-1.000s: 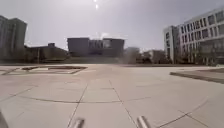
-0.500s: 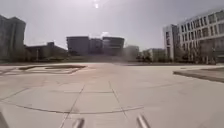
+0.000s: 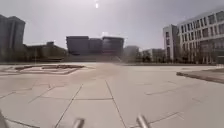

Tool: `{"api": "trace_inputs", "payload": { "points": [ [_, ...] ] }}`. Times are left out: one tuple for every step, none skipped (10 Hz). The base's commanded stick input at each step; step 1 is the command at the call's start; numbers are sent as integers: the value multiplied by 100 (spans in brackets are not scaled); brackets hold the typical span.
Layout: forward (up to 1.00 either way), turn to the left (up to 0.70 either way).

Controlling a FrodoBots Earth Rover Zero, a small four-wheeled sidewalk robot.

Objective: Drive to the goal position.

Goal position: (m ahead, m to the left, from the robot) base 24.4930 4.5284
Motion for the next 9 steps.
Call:
{"api": "trace_inputs", "payload": {
  "points": [
    [70, -28],
    [70, -35],
    [70, -18],
    [70, 0],
    [70, 0],
    [70, 0],
    [70, 0],
    [70, 0],
    [70, 0]
  ]
}}
